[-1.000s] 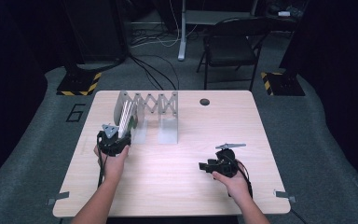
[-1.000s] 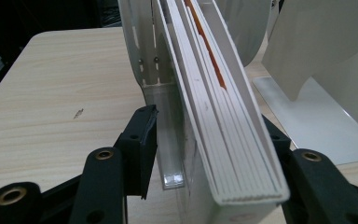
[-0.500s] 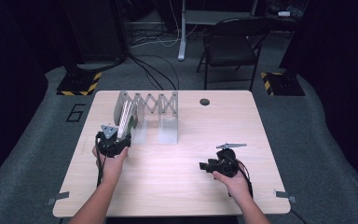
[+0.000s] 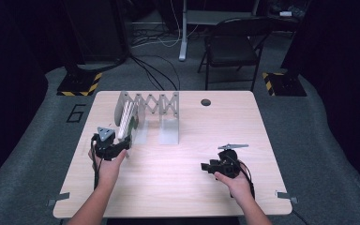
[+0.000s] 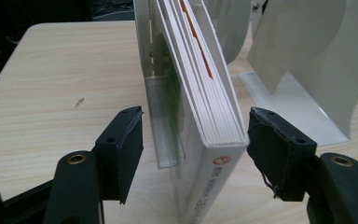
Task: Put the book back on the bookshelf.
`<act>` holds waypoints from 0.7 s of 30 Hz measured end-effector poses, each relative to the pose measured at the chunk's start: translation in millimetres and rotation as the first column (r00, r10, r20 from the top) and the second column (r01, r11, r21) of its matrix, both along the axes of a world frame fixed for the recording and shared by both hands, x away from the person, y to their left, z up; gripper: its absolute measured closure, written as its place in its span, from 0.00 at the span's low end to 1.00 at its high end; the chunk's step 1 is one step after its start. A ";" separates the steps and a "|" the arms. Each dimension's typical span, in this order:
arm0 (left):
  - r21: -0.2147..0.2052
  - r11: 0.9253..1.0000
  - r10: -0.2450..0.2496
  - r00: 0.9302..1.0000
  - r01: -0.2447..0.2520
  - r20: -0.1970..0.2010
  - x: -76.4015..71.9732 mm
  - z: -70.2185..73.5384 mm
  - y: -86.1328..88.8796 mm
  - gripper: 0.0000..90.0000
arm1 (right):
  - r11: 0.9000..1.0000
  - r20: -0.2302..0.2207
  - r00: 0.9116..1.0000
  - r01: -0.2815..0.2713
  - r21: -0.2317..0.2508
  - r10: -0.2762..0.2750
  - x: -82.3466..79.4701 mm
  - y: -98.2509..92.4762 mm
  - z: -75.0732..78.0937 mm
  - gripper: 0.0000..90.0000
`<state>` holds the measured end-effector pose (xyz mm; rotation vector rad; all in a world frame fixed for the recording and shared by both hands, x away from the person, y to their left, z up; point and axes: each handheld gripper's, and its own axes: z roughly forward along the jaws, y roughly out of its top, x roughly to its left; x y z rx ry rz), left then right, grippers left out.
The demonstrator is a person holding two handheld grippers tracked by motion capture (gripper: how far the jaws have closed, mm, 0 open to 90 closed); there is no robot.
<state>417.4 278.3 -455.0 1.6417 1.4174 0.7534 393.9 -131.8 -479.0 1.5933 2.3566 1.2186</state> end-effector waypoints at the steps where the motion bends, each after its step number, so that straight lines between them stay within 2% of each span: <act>1: -0.005 1.000 -0.004 1.000 0.004 0.001 -3.3 2.5 0.4 0.40 | 1.000 0.000 1.000 -0.002 0.000 0.002 0.0 -0.9 0.3 0.54; 6: -0.004 1.000 -0.017 1.000 0.017 0.006 -9.1 8.7 1.7 0.40 | 1.000 0.015 1.000 -0.008 0.001 0.008 0.5 -1.7 -0.2 0.54; 13: 0.003 0.999 -0.054 0.998 0.054 -0.028 -18.6 24.0 4.4 0.40 | 1.000 0.011 1.000 -0.003 0.005 0.003 0.2 -1.7 0.3 0.54; 16: 0.003 0.998 -0.057 0.998 0.057 -0.027 -21.5 27.5 3.9 0.40 | 1.000 0.016 1.000 -0.007 0.004 0.007 0.2 -2.0 0.5 0.54; 17: 0.004 0.998 -0.065 0.998 0.065 -0.025 -24.0 31.4 4.3 0.40 | 1.000 -0.003 1.000 0.000 0.006 0.000 -0.9 -1.9 1.6 0.54; 21: 0.001 0.997 -0.077 0.997 0.077 -0.017 -27.9 37.6 5.1 0.40 | 1.000 0.001 1.000 0.001 0.006 -0.001 -0.6 -2.9 1.3 0.54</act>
